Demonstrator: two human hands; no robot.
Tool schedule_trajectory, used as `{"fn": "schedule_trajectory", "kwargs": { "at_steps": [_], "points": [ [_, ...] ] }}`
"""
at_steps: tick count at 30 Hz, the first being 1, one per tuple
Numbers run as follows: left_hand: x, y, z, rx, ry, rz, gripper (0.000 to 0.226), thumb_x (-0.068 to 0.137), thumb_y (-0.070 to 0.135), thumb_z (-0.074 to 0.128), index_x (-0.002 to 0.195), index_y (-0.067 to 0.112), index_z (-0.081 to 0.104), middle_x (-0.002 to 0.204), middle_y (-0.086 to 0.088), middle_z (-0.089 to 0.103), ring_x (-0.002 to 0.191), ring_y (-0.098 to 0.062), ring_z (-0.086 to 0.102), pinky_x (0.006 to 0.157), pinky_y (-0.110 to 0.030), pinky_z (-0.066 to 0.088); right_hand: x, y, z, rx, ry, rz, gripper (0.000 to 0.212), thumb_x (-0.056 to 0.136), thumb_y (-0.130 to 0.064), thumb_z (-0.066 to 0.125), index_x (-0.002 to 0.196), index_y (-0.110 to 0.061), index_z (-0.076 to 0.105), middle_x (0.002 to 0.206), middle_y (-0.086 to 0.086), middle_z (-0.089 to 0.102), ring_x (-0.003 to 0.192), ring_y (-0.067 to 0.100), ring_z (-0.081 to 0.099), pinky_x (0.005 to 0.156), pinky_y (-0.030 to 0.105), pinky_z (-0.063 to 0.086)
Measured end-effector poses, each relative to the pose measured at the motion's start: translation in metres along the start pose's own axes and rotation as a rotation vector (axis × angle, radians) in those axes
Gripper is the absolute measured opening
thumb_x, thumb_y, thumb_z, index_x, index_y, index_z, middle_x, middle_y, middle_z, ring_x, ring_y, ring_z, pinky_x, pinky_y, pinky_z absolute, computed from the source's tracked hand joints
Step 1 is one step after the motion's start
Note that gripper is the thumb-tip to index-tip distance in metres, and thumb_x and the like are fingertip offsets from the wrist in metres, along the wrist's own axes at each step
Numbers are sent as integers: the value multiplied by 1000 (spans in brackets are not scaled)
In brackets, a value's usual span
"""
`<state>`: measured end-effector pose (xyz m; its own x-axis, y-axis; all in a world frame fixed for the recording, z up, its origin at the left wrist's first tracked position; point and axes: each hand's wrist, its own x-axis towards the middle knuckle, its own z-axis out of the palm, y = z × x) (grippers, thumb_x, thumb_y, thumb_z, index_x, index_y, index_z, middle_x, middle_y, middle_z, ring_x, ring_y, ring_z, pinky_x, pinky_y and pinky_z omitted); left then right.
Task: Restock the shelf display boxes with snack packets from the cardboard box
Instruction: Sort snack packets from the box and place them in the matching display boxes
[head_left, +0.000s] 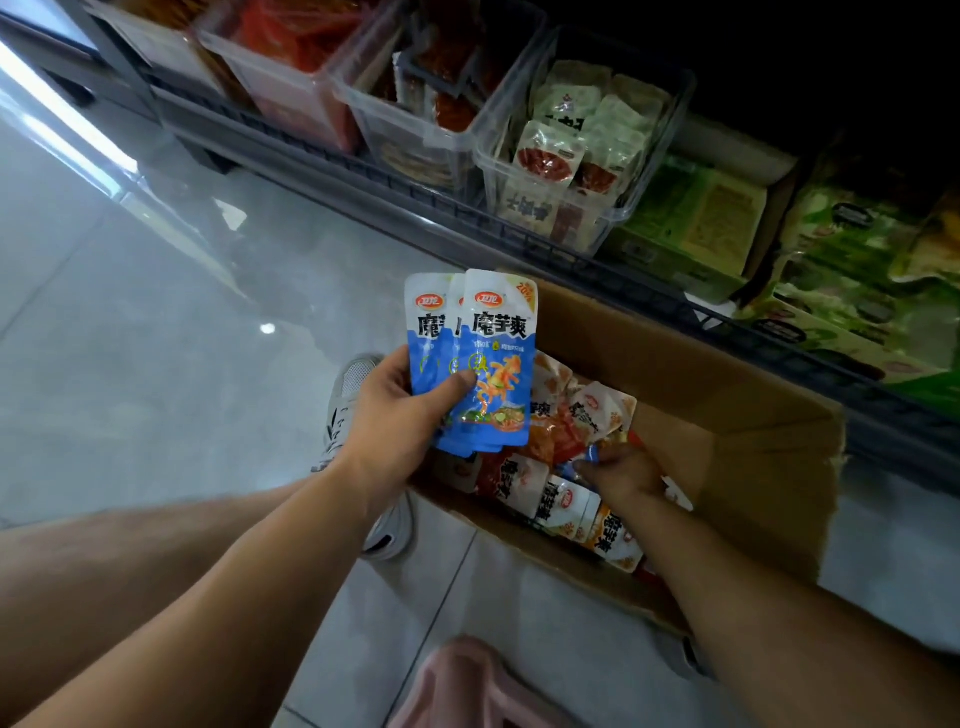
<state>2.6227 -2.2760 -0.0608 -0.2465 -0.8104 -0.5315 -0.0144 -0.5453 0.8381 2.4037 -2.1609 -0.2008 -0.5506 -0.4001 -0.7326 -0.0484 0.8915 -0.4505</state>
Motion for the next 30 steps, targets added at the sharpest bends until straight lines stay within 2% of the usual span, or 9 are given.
{"fn": "schedule_trajectory", "kwargs": {
  "at_steps": [2, 6, 9, 13, 17, 20, 23, 27, 30],
  "points": [
    [1, 0, 0, 1, -2, -2, 29, 89, 7, 75, 117, 8, 67, 105, -7, 80, 93, -28, 78, 77, -41, 64, 1, -2, -4, 104, -35, 23, 24, 90, -9, 73, 111, -2, 65, 129, 18, 61, 119, 34, 58, 91, 30, 46],
    [-1, 4, 2, 11, -11, -5, 26, 90, 6, 74, 115, 10, 68, 104, -6, 80, 92, -26, 78, 73, -35, 64, -3, -7, -34, 204, -40, -13, 16, 97, -18, 65, 109, -6, 62, 108, 12, 65, 89, 24, 60, 66, 30, 46],
    [0, 6, 3, 14, -16, -5, 28, 91, 7, 74, 117, 9, 67, 105, -6, 80, 93, -27, 78, 77, -40, 65, -7, -8, -57, 228, -90, -40, 9, 96, -18, 66, 102, -13, 63, 104, 9, 69, 88, 23, 66, 77, 37, 55],
    [1, 4, 4, -4, -8, 11, 29, 90, 5, 74, 119, 6, 68, 104, -8, 80, 91, -28, 78, 75, -39, 64, -26, -14, -81, 373, -156, -20, 30, 88, -6, 72, 114, -16, 60, 113, 13, 71, 99, 30, 71, 92, 50, 57],
    [-2, 4, 7, -12, 5, 15, 25, 92, 4, 73, 117, 5, 68, 104, -10, 79, 89, -28, 78, 75, -41, 65, -55, -38, -88, 605, -268, -71, 32, 91, -1, 64, 119, -14, 59, 114, 14, 71, 94, 28, 72, 76, 41, 59],
    [-7, 5, 9, -42, 7, 17, 20, 92, 1, 71, 112, 7, 70, 100, -10, 80, 85, -27, 78, 73, -41, 65, -83, -74, -79, 715, -363, -174, 19, 90, -2, 64, 108, -9, 61, 99, 11, 75, 82, 22, 73, 66, 34, 60],
    [-13, 6, 11, -71, -17, 19, 22, 92, -3, 68, 114, 2, 69, 98, -13, 79, 81, -27, 77, 70, -44, 65, -103, -105, -60, 656, -401, -286, 9, 89, -3, 67, 93, -9, 61, 88, 9, 74, 77, 21, 71, 75, 38, 58],
    [-14, 6, 10, -69, -41, 32, 29, 93, -2, 68, 122, -1, 66, 111, -18, 76, 101, -40, 74, 87, -55, 61, -111, -117, -42, 606, -352, -312, 13, 86, -6, 74, 90, -9, 62, 90, 11, 74, 81, 26, 72, 80, 44, 58],
    [-14, 4, 6, -75, -64, 25, 28, 95, 3, 68, 123, 3, 65, 113, -16, 76, 104, -38, 74, 93, -57, 58, -109, -118, -33, 476, -283, -353, 20, 81, -16, 81, 86, -13, 61, 90, 10, 75, 83, 27, 73, 78, 46, 59]
  ]
}}
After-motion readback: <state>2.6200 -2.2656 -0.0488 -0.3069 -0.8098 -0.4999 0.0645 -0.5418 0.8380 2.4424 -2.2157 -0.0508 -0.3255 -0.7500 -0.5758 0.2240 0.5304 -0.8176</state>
